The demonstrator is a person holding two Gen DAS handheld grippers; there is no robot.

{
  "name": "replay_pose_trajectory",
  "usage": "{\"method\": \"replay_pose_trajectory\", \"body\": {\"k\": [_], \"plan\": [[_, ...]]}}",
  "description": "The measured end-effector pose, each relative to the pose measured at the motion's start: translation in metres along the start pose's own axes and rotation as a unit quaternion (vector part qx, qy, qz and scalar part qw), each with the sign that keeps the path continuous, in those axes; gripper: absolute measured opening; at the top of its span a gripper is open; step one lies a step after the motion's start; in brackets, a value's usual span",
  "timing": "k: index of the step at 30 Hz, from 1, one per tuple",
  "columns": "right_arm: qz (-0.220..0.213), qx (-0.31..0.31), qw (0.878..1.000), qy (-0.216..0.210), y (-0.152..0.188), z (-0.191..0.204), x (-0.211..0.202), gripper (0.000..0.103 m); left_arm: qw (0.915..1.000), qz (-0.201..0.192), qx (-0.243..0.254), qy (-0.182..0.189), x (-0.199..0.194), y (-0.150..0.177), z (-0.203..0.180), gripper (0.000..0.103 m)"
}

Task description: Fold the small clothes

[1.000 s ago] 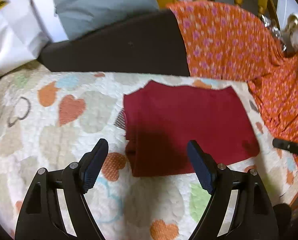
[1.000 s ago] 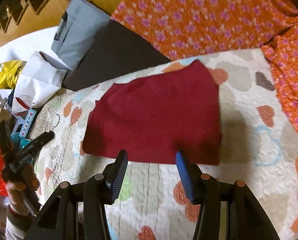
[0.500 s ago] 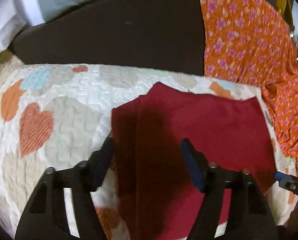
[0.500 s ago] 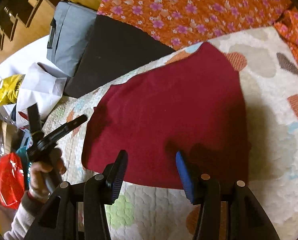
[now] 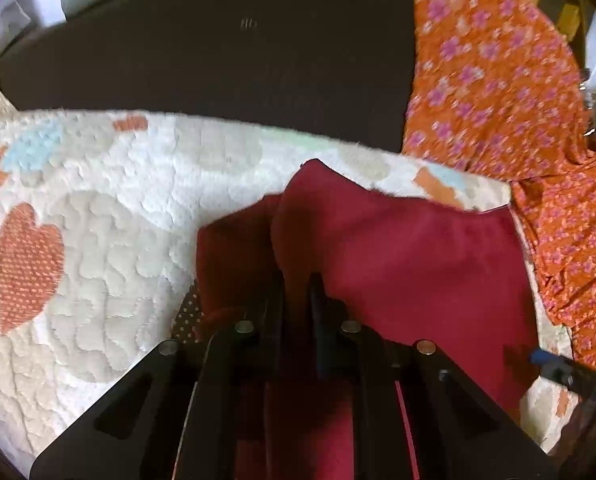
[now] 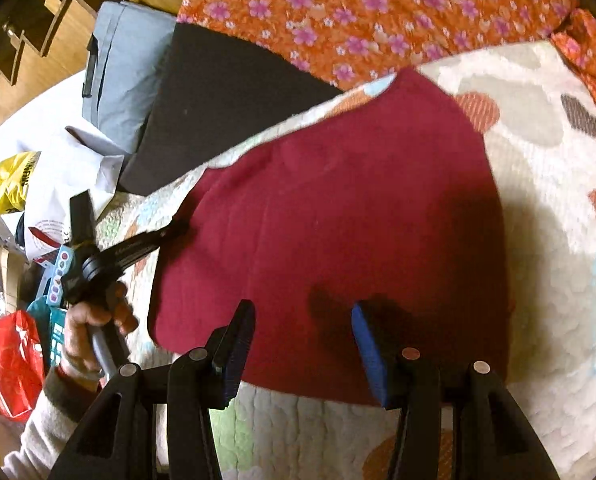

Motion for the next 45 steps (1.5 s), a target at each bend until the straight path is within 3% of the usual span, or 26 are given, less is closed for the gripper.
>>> {"method": "replay_pose_trajectory", "body": {"k": [5, 7, 10, 14, 17, 19, 21, 25, 27, 30, 34, 38, 41, 42, 43, 44, 45], "plan": [[-0.017, -0.01, 1.0, 0.008, -0.022, -0.002, -0.006, 0.048, 0.9996, -0.024, -0.014, -0.002, -0.022, 0.012, 0.016, 0.01], [-0.027, -0.014, 0.999, 0.017, -0.032, -0.006, -0.006, 0.048, 0.9995, -0.005, -0.021, -0.021, -0.008, 0.014, 0.022, 0.01], [-0.036, -0.022, 0.998, 0.047, -0.055, -0.019, 0.008, 0.048, 0.9995, 0.001, -0.031, -0.01, 0.004, 0.013, 0.022, 0.009], [0.022, -0.008, 0.994, 0.106, -0.076, -0.057, 0.043, 0.047, 0.9996, 0.001, -0.027, -0.006, -0.002, 0.01, 0.018, 0.012], [0.013, -0.017, 0.995, 0.1, -0.079, -0.045, 0.034, 0.047, 0.9996, -0.012, -0.022, -0.014, -0.019, 0.02, 0.026, 0.027], [0.007, -0.037, 0.996, 0.077, -0.076, -0.027, 0.03, 0.048, 0.9991, -0.011, -0.037, -0.016, -0.03, 0.031, 0.036, 0.053], [0.023, -0.057, 0.996, 0.061, -0.073, -0.011, 0.039, 0.048, 0.9982, -0.011, -0.059, -0.008, -0.037, 0.043, 0.043, 0.063], [0.094, -0.075, 0.989, 0.083, -0.06, -0.005, 0.087, 0.049, 0.9983, 0.006, -0.057, -0.005, -0.038, 0.064, 0.038, 0.063], [0.08, -0.094, 0.987, 0.106, -0.059, 0.005, 0.089, 0.049, 0.998, 0.015, -0.061, -0.007, -0.033, 0.073, 0.036, 0.063], [0.072, -0.087, 0.992, 0.048, -0.063, 0.028, 0.09, 0.049, 0.9949, 0.035, -0.094, -0.005, -0.017, 0.083, 0.04, 0.063], [0.085, -0.104, 0.99, 0.031, -0.067, 0.05, 0.108, 0.049, 0.9863, 0.034, -0.16, 0.024, -0.005, 0.087, 0.048, 0.074], [0.083, -0.072, 0.994, 0.017, -0.069, 0.047, 0.121, 0.049, 0.9829, 0.015, -0.181, 0.033, 0.001, 0.082, 0.044, 0.079], [0.075, -0.056, 0.996, 0.0, -0.069, 0.045, 0.12, 0.05, 0.98, 0.0, -0.195, 0.041, 0.004, 0.078, 0.042, 0.08], [0.076, -0.054, 0.996, -0.001, -0.069, 0.047, 0.12, 0.05, 0.9788, -0.002, -0.199, 0.049, 0.005, 0.078, 0.042, 0.073], [0.078, -0.053, 0.996, -0.003, -0.071, 0.048, 0.121, 0.051, 0.9768, -0.001, -0.204, 0.066, 0.007, 0.078, 0.042, 0.056], [0.08, -0.051, 0.995, -0.007, -0.073, 0.05, 0.122, 0.051, 0.9754, 0.002, -0.209, 0.07, 0.01, 0.076, 0.042, 0.052], [0.084, -0.047, 0.995, -0.013, -0.074, 0.052, 0.123, 0.052, 0.9751, -0.003, -0.211, 0.068, 0.009, 0.076, 0.042, 0.041]]}}
Point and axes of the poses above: each gripper's, at about its wrist camera, not at the fingertips, and x roughly the way its jaws point, z to its left, y to its underside, the point moved 1 cm from there along x, roughly the way its jaws point, and after that the axes turned 11 degrees about -y, right-handed, at the moved point
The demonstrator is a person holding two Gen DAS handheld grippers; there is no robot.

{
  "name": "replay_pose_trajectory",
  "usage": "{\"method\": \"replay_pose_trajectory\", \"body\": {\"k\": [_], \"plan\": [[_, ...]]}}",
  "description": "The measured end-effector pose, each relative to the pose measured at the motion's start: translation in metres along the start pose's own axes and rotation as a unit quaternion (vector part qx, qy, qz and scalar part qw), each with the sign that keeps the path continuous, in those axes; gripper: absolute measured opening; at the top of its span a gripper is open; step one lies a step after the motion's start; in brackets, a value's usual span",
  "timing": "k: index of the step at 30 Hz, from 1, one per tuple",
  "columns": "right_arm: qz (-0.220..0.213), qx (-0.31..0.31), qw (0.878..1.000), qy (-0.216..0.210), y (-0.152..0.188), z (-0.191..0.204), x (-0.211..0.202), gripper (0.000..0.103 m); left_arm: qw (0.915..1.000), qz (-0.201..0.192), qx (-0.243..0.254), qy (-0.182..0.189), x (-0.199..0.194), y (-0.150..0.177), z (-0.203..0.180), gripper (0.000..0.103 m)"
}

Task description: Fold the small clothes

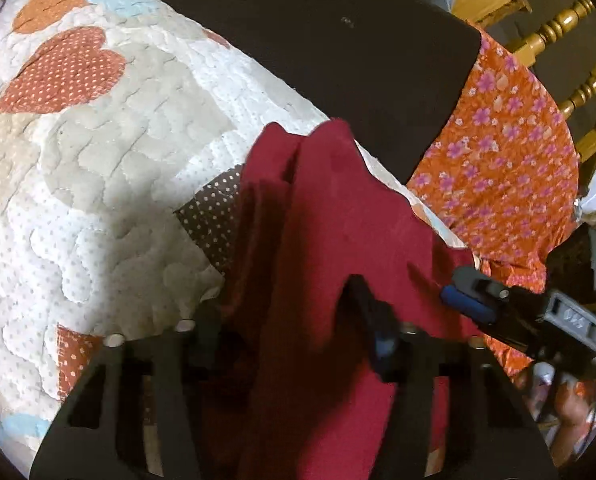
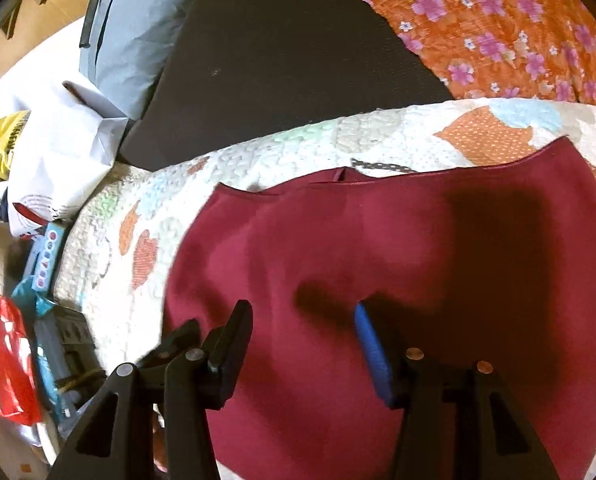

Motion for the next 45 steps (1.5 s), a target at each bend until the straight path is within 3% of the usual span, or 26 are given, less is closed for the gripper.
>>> {"method": "replay_pose_trajectory", "body": {"k": [1, 3, 7, 9, 13, 16, 21, 22, 24, 27, 34, 36, 39, 43, 45], "plan": [[0.003, 0.002, 1.0, -0.005, -0.002, 0.004, 0.0, 0.052, 1.0, -0.005, 0.003, 0.007, -0.003, 0.0, 0.0, 0.031], [0.006, -0.003, 1.0, -0.014, -0.007, 0.015, 0.001, 0.054, 0.9996, -0.017, 0.013, 0.018, -0.014, 0.001, -0.003, 0.027], [0.011, -0.017, 0.999, -0.046, -0.018, 0.043, 0.001, 0.059, 0.9964, -0.05, 0.056, 0.039, -0.04, 0.007, -0.026, 0.025], [0.013, -0.019, 0.998, -0.059, -0.023, 0.054, 0.004, 0.068, 0.9938, -0.059, 0.084, 0.042, -0.049, 0.011, -0.041, 0.025], [0.034, -0.027, 0.996, -0.079, -0.026, 0.079, 0.013, 0.069, 0.9902, -0.062, 0.117, 0.047, -0.056, 0.02, -0.068, 0.025], [0.038, -0.052, 0.996, -0.064, -0.026, 0.094, 0.016, 0.069, 0.9884, -0.062, 0.132, 0.042, -0.056, 0.026, -0.08, 0.025], [0.095, -0.092, 0.991, 0.005, -0.02, 0.1, 0.042, 0.068, 0.9862, -0.058, 0.152, 0.032, -0.06, 0.036, -0.095, 0.025], [0.103, -0.107, 0.989, 0.016, -0.017, 0.1, 0.045, 0.065, 0.9857, -0.057, 0.156, 0.029, -0.061, 0.038, -0.099, 0.025], [0.092, -0.139, 0.985, 0.038, -0.012, 0.099, 0.04, 0.032, 0.9847, -0.058, 0.162, 0.029, -0.067, 0.04, -0.104, 0.025], [0.055, -0.162, 0.985, 0.034, -0.01, 0.091, 0.013, 0.022, 0.9817, -0.058, 0.173, 0.054, -0.081, 0.043, -0.115, 0.025], [-0.006, -0.193, 0.979, 0.059, -0.022, 0.05, -0.075, 0.018, 0.9635, -0.065, 0.231, 0.119, -0.128, 0.052, -0.167, 0.027], [-0.016, -0.184, 0.979, 0.081, -0.025, 0.028, -0.094, 0.017, 0.9609, -0.079, 0.239, 0.115, -0.138, 0.054, -0.169, 0.027], [-0.019, -0.17, 0.977, 0.127, -0.029, -0.011, -0.106, 0.016, 0.9619, -0.086, 0.244, 0.089, -0.131, 0.052, -0.166, 0.036], [-0.014, -0.159, 0.973, 0.168, -0.024, -0.054, -0.098, 0.016, 0.9662, -0.044, 0.249, 0.048, -0.094, 0.06, -0.167, 0.036], [-0.012, -0.15, 0.973, 0.175, -0.019, -0.072, -0.088, 0.016, 0.9624, -0.029, 0.267, 0.04, -0.079, 0.073, -0.175, 0.036]]}}
Point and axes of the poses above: each gripper's, at about its wrist camera, not at the fingertips, and x roughly the way its jaws point, z to its left, y to its underside, the point moved 1 cm from there along x, roughly the way its jaws point, and after that the axes turned 11 degrees about -y, right-handed, at the moved point
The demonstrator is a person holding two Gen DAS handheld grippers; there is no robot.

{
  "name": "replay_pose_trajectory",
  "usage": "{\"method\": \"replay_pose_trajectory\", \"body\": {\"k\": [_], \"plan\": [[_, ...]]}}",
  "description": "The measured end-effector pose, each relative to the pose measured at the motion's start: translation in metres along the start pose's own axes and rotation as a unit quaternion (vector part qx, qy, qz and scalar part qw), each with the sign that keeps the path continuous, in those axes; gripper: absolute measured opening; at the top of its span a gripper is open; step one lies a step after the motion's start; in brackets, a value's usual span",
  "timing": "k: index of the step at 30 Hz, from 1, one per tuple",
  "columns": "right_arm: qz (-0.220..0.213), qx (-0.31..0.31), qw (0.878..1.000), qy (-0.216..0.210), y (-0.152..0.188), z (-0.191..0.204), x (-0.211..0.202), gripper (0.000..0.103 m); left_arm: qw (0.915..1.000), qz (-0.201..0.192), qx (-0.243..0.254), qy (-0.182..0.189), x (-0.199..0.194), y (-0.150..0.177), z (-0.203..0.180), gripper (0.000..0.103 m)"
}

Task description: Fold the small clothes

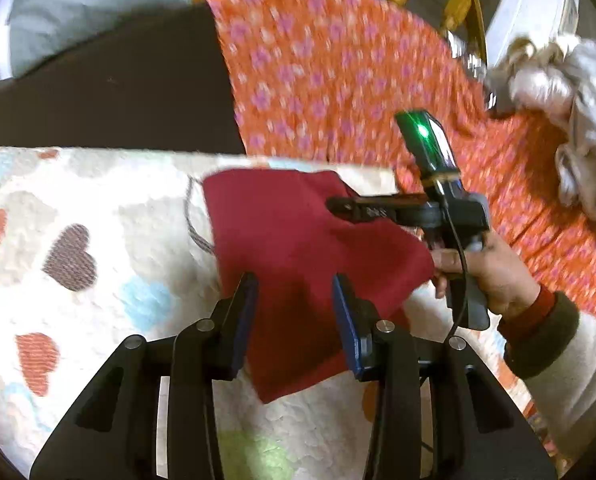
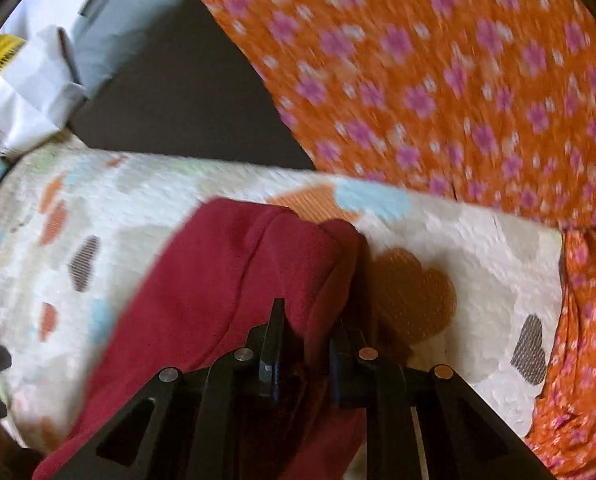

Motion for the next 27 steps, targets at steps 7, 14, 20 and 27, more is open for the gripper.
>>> {"method": "replay_pose_trajectory", "body": {"k": [7, 14, 20, 27], "plan": [[-0.023, 0.105, 0.993, -0.042, 0.023, -0.039, -0.018, 0.029, 0.9942, 0.081, 0.067, 0.024, 0.039, 0.043, -0.043, 0.037], [-0.043, 0.12, 0.983, -0.13, 0.061, -0.004, -0.076, 0.048, 0.9947, 0.084, 0.054, 0.023, 0.041, 0.047, -0.038, 0.036], [-0.008, 0.199, 0.956, -0.218, 0.096, 0.002, -0.034, 0.048, 0.9952, 0.075, 0.062, 0.004, 0.038, 0.052, -0.044, 0.036], [-0.05, 0.19, 0.957, -0.213, 0.108, 0.006, -0.032, 0.015, 0.9974, 0.065, 0.031, 0.0, 0.016, 0.048, -0.025, 0.036]]}}
Point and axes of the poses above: each gripper's, at about its wrist camera, not at the fingertips, and x roughly the way its jaws point, z to its left, y to its underside, the point moved 1 cm from there along x, roughly the way its jaws point, and after that the axes turned 11 degrees about -y, right-handed, at the moved point
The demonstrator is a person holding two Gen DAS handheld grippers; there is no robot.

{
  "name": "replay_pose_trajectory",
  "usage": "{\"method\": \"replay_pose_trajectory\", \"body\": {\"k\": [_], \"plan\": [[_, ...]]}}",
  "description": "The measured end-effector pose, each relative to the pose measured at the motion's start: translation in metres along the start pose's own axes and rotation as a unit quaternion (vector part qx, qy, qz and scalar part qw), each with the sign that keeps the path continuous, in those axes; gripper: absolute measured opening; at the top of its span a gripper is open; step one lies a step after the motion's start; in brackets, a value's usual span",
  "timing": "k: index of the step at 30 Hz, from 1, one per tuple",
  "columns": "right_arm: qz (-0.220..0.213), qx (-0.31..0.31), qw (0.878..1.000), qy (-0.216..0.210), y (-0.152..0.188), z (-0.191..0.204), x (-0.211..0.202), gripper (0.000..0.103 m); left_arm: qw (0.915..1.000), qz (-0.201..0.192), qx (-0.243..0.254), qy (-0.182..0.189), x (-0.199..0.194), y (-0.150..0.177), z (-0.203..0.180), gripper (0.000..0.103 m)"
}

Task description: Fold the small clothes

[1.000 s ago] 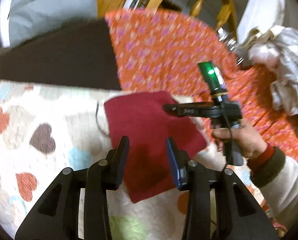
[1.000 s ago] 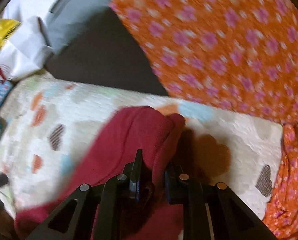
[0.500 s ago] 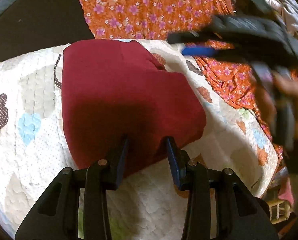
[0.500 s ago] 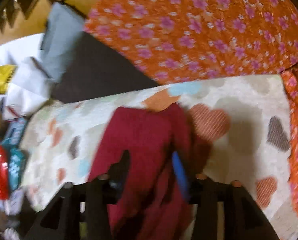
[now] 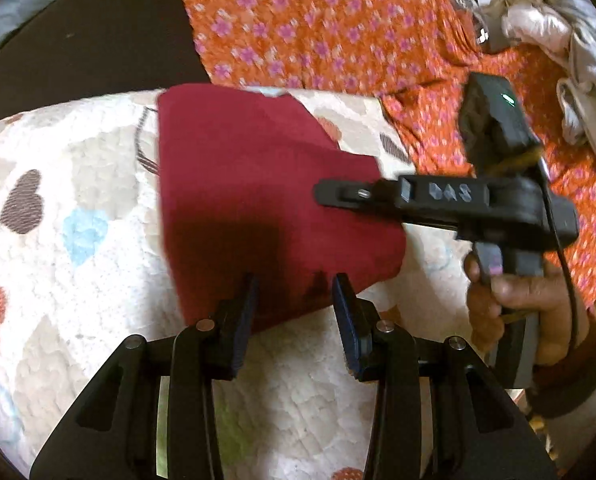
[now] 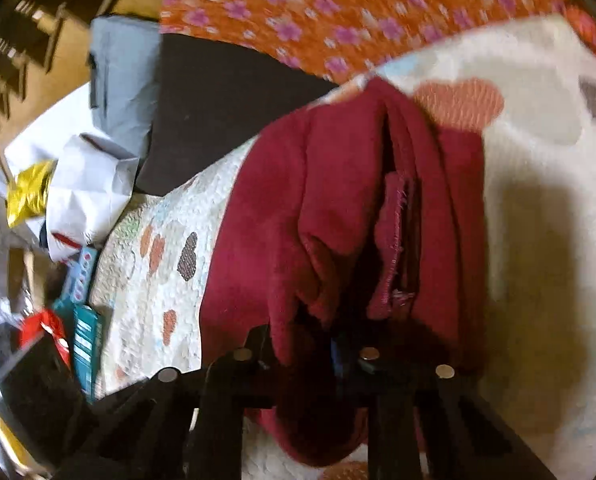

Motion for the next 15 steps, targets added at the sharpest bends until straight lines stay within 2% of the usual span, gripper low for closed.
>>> {"method": "replay_pose_trajectory", "body": {"k": [3, 6, 8, 10, 13, 15], "plan": [[-0.014, -0.06, 0.997, 0.039, -0.001, 0.022, -0.019, 0.015, 0.9994, -0.02, -0.027, -0.012, -0.011, -0.004, 0.008, 0.036], [-0.018, -0.089, 0.993, 0.078, 0.002, 0.032, -0.028, 0.015, 0.9991, -0.011, -0.039, -0.015, -0.002, -0.006, 0.009, 0.036], [-0.01, -0.072, 0.994, 0.087, 0.006, 0.021, -0.017, 0.015, 0.9989, 0.009, -0.036, -0.029, 0.013, -0.005, 0.007, 0.036], [0.023, -0.052, 0.994, 0.093, 0.015, 0.005, 0.004, 0.015, 0.998, 0.03, -0.036, -0.043, 0.029, 0.0, 0.008, 0.036], [0.007, -0.013, 0.998, 0.058, 0.018, -0.005, -0.005, 0.018, 0.9979, 0.029, -0.024, -0.052, 0.031, -0.001, 0.008, 0.036], [-0.012, 0.002, 0.999, 0.053, 0.013, -0.004, -0.021, 0.026, 0.9979, 0.026, -0.023, -0.056, 0.031, -0.004, 0.007, 0.036]]}}
Point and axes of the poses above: each gripper's, at about its wrist camera, not at the fingertips, and x roughly the way its jaws point, z to its left, y to its underside, the point moved 1 cm from there along x, roughly the way its jaws point, and after that the axes turned 11 degrees about -y, right-handed, at the moved point
